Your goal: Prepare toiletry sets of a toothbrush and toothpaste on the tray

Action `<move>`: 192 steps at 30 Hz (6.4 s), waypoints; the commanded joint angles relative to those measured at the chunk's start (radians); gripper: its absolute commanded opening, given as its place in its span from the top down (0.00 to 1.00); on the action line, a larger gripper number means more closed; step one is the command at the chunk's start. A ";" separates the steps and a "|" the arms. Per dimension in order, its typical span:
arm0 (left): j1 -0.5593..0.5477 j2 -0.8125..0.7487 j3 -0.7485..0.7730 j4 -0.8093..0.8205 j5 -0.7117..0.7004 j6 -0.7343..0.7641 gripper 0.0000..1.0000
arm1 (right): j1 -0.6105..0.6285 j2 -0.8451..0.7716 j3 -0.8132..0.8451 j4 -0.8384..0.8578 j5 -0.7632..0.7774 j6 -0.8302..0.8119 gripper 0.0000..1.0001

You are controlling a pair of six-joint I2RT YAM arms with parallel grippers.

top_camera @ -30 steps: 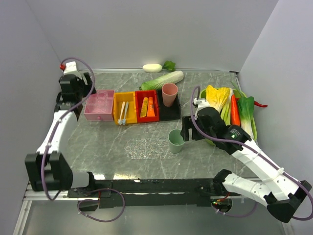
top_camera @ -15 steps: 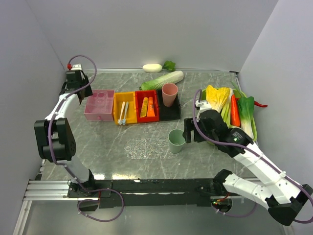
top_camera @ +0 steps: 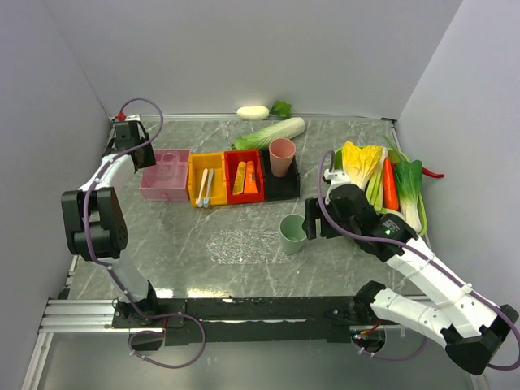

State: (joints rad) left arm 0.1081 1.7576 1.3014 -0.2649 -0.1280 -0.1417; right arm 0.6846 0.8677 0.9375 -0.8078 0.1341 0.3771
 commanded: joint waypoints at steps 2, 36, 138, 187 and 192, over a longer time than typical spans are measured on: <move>0.002 0.040 0.050 -0.017 0.030 0.024 0.53 | -0.005 -0.006 0.001 0.030 -0.008 0.022 0.17; -0.018 0.028 0.042 -0.019 -0.007 0.051 0.77 | -0.005 0.010 -0.014 0.030 0.001 0.026 0.18; -0.851 -0.592 -0.272 -0.197 0.370 0.427 0.99 | -0.003 -0.187 0.110 0.024 -0.042 -0.035 0.21; -1.029 -0.957 -0.556 0.056 0.137 0.334 0.99 | 0.082 0.317 0.057 0.558 -0.659 0.230 0.66; -1.029 -0.968 -0.556 0.064 0.131 0.320 0.99 | 0.082 0.307 0.038 0.579 -0.657 0.252 0.89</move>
State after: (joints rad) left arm -0.9142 0.8185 0.7395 -0.2920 0.0124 0.2119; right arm 0.7605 1.1801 0.9951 -0.3008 -0.4961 0.6010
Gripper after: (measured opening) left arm 0.163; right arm 0.193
